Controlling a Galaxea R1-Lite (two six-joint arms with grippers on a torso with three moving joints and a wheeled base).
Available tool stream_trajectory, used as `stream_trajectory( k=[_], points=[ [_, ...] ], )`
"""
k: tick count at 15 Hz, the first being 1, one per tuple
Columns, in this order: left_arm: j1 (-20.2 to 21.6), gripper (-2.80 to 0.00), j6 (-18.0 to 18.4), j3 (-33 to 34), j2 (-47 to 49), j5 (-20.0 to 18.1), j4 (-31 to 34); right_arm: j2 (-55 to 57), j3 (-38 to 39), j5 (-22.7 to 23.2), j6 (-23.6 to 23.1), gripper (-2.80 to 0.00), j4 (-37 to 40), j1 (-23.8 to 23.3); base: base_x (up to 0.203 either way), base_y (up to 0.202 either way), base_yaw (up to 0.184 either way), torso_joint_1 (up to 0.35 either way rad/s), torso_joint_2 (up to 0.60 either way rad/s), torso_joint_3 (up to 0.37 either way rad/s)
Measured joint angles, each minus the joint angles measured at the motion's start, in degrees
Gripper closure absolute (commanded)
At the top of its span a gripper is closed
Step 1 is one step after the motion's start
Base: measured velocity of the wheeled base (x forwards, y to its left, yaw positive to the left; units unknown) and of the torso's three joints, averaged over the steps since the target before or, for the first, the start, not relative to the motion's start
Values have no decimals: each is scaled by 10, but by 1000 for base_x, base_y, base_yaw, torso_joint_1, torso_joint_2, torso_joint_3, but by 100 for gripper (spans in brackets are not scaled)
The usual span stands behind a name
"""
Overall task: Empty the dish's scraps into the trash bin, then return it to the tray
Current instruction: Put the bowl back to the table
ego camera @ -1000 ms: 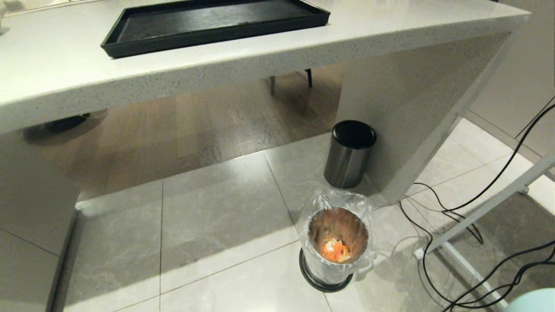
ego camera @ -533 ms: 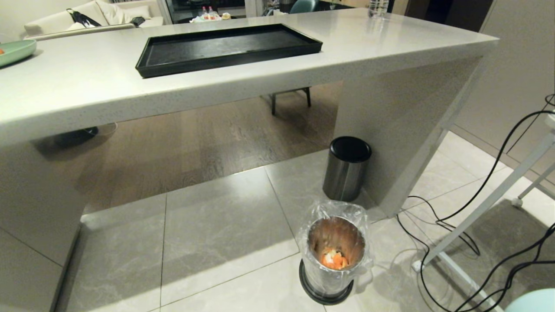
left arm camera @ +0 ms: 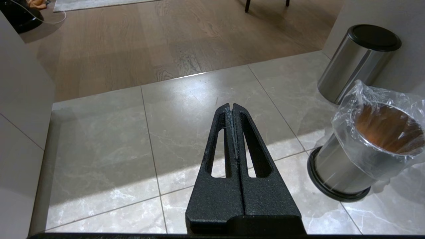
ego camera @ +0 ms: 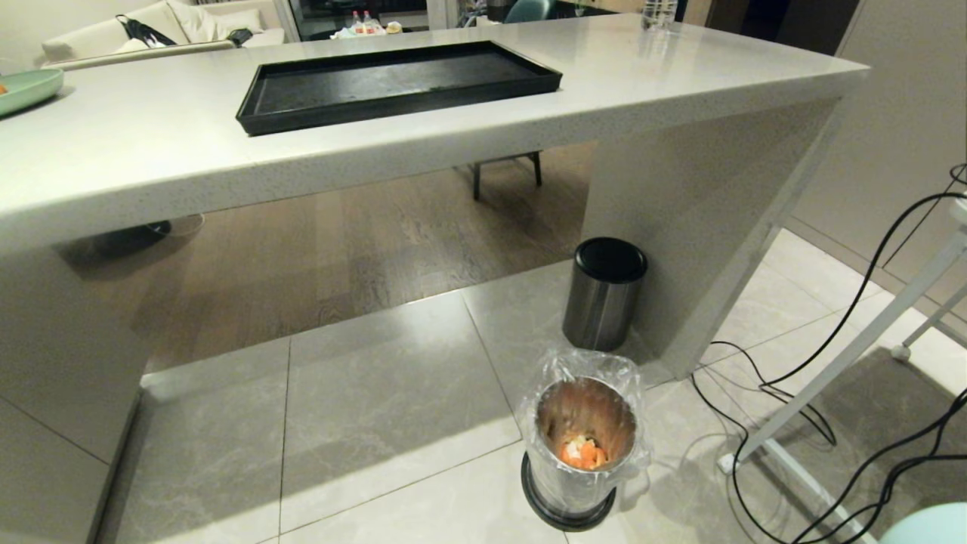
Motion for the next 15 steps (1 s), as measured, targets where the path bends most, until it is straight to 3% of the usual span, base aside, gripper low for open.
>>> stream_trajectory(
  k=[15],
  points=[
    [0, 0, -3, 0, 0, 1, -1, 0, 0, 0, 0, 0, 0, 0, 0, 0, 0, 1, 1, 18]
  ],
)
